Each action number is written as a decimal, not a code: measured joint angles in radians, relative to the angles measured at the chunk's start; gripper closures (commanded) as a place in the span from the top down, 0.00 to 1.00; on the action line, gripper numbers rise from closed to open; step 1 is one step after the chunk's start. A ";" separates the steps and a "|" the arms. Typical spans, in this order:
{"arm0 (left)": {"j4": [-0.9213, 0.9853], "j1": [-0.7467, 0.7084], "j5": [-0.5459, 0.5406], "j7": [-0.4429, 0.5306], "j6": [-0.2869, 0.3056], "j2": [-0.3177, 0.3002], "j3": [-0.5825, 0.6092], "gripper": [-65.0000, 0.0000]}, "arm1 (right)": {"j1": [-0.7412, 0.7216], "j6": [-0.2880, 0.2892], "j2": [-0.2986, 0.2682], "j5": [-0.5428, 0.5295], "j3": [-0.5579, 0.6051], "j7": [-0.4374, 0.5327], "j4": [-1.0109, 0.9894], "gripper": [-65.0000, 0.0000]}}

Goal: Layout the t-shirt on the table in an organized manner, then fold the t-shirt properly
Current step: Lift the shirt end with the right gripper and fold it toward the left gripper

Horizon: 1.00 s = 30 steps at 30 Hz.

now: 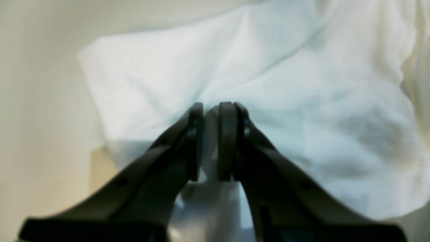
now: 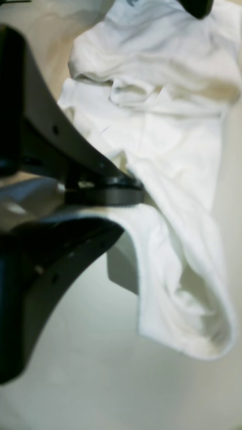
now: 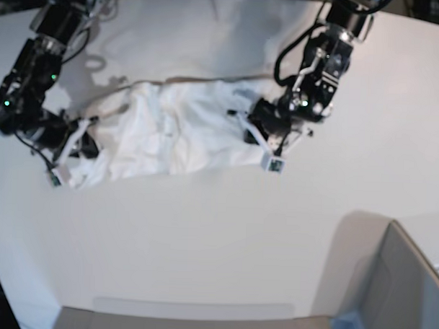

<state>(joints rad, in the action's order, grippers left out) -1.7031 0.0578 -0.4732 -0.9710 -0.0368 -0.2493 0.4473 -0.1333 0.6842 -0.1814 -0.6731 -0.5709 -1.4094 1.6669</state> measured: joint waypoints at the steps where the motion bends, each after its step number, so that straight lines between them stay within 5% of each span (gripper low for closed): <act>1: -0.026 0.001 0.000 0.000 0.000 0.000 0.000 0.12 | -0.008 0.000 0.006 -0.003 0.011 0.000 0.003 0.00; 6: -0.122 0.006 -0.008 0.002 0.007 -0.009 -0.014 0.12 | -0.039 0.000 0.050 0.043 0.012 -0.002 0.004 0.00; 12: -0.175 -0.057 0.002 0.000 0.006 -0.027 -0.267 0.12 | -0.058 0.000 0.060 0.090 0.069 -0.001 0.004 0.00; 14: -0.175 -0.073 0.001 -0.065 0.007 -0.048 -0.317 0.12 | -0.062 0.000 0.063 0.083 0.098 -0.001 0.004 0.00; 23: -0.159 -0.122 -0.006 -0.126 0.137 -0.086 -0.316 0.12 | -0.069 0.000 0.062 0.087 0.245 0.047 0.005 0.00; 30: -0.018 -0.130 0.001 -0.129 0.146 -0.087 -0.315 0.12 | -0.072 0.000 0.084 0.079 0.427 0.097 0.079 0.00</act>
<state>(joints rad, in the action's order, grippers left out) -1.7214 -0.0723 -0.4721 -1.0996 0.1097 -0.3359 0.1318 -0.2054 0.6842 -0.0978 -0.5945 -0.1440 -1.3128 1.7458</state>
